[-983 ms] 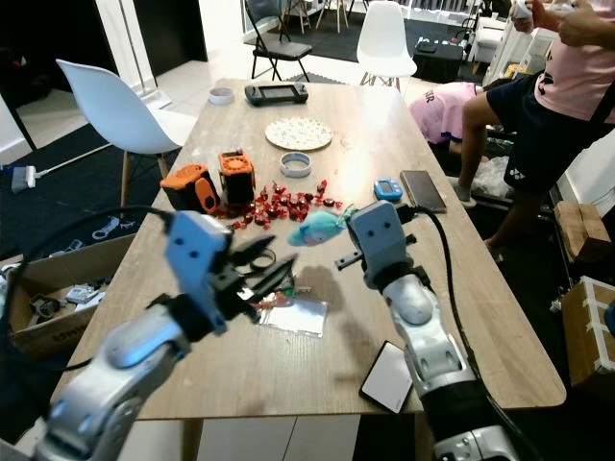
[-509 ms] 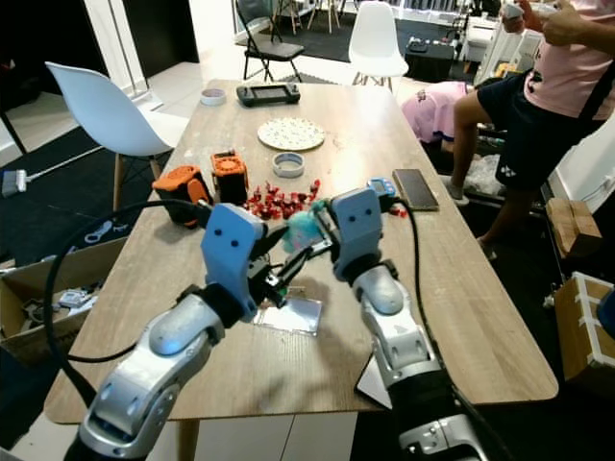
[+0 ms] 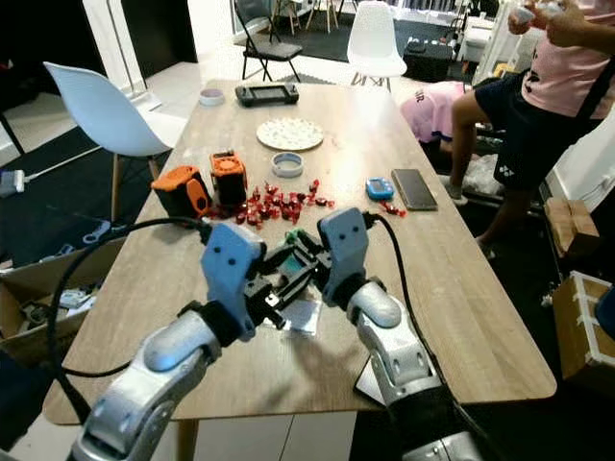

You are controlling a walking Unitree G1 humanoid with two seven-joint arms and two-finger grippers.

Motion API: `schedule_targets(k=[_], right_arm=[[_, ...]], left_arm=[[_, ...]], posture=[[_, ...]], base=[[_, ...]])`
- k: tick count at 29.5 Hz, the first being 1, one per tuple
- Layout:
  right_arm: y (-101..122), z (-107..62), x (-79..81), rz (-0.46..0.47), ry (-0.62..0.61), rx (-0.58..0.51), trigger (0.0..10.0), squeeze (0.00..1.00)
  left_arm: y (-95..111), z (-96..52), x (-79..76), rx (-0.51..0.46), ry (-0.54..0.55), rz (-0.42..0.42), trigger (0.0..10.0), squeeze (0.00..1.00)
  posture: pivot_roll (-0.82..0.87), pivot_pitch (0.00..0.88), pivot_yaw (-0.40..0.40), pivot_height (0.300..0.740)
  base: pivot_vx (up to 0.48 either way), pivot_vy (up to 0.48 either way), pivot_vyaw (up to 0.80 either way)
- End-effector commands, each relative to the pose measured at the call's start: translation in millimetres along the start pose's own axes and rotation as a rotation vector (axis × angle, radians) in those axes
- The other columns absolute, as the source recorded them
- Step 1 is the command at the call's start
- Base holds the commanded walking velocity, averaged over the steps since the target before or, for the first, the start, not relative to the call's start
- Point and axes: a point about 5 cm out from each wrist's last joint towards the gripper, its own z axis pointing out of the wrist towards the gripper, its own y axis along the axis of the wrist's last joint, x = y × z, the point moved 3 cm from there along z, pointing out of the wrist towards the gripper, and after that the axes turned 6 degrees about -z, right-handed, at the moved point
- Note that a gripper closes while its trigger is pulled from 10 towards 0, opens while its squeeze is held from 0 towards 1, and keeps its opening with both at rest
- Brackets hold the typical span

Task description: Hang keys on a hook

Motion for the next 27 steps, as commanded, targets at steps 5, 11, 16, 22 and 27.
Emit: schedule_targets(k=[5,11,16,22,27], right_arm=[[-2,-10.6,30.3,-0.005,0.172,0.004,10.0,0.00],[-16,-14.8,6.3,-0.041,0.031,0.073,10.0,0.00],[6,-16.5,14.8,-0.001,0.113,-0.028,10.0,0.00],[20,-20.3,31.0,-0.001,0.232,-0.063,10.0,0.00],[26,-18.9,46.4,0.016,0.293,-0.086,10.0,0.00]], left_arm=[[32,-24.3,25.2,-0.101,0.031,-0.066,10.0,0.00],[16,-43.1,10.7,0.022,-0.099,-0.002,10.0,0.00],[4,-39.4,23.6,0.080,-0.009,0.051,10.0,0.00],[-2,-42.5,33.4,0.139,0.015,0.114,10.0,0.00],[2,-35.3,38.3,0.108,0.057,0.108,10.0,0.00]], posture=[[0.13,0.122,-0.055,0.740],[0.14,0.122,-0.051,0.740],[0.14,0.120,-0.054,0.740],[0.14,0.123,-0.057,0.740],[0.13,0.125,-0.058,0.740]], base=[[0.000,0.000,0.00],[0.000,0.000,0.00],[0.000,0.000,0.00],[0.000,0.000,0.00],[0.000,0.000,0.00]])
